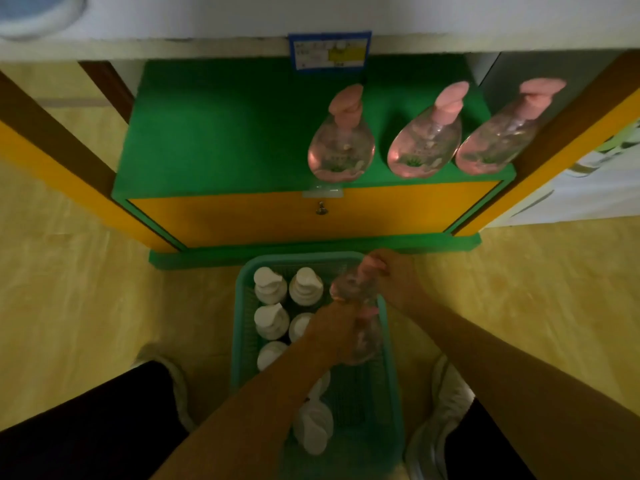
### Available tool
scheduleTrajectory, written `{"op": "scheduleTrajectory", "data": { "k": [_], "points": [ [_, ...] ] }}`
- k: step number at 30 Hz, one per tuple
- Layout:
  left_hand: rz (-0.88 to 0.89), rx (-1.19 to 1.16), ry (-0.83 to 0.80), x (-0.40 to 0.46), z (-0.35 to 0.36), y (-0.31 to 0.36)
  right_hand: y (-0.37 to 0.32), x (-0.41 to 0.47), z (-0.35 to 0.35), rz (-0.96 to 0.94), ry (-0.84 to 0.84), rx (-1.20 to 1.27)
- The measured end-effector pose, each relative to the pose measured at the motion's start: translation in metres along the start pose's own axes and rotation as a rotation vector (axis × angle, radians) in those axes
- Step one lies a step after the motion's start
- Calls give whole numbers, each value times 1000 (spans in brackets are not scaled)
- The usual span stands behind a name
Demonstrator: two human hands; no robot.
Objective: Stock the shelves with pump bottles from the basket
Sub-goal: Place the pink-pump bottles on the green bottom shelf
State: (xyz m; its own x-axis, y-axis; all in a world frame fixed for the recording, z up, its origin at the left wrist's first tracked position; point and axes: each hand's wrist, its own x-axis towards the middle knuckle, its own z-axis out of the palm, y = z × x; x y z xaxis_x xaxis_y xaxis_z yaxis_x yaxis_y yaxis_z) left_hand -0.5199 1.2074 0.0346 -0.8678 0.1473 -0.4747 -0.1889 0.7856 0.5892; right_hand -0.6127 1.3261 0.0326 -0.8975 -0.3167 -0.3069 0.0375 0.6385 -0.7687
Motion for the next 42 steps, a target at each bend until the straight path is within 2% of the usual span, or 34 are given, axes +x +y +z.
{"op": "scheduleTrajectory", "data": {
  "k": [3,6,9,12,19,22,29,38,42],
  "points": [
    [-16,-197,16,-19,-9,-2,-12,-13,-18,-22,33,-63],
    [-47,-363,78,-42,-31,2,-40,-31,-38,-44,77,-26],
    [-69,-456,183,-73,-65,12,-76,-50,-53,-21,113,177],
    [-80,-573,309,-99,-99,15,-107,-65,-68,14,114,264],
    [-29,-889,440,-162,-170,26,-182,-102,-95,-41,130,557],
    [-58,-1000,503,-180,-190,28,-204,-112,-96,27,104,702],
    [-153,-1069,494,-178,-205,19,-215,-105,-66,185,36,840],
    [-170,-1022,457,-160,-222,12,-228,-82,-57,198,-81,764],
    [-233,-999,523,-160,-222,9,-229,-76,-52,208,-81,766]
  ]
}}
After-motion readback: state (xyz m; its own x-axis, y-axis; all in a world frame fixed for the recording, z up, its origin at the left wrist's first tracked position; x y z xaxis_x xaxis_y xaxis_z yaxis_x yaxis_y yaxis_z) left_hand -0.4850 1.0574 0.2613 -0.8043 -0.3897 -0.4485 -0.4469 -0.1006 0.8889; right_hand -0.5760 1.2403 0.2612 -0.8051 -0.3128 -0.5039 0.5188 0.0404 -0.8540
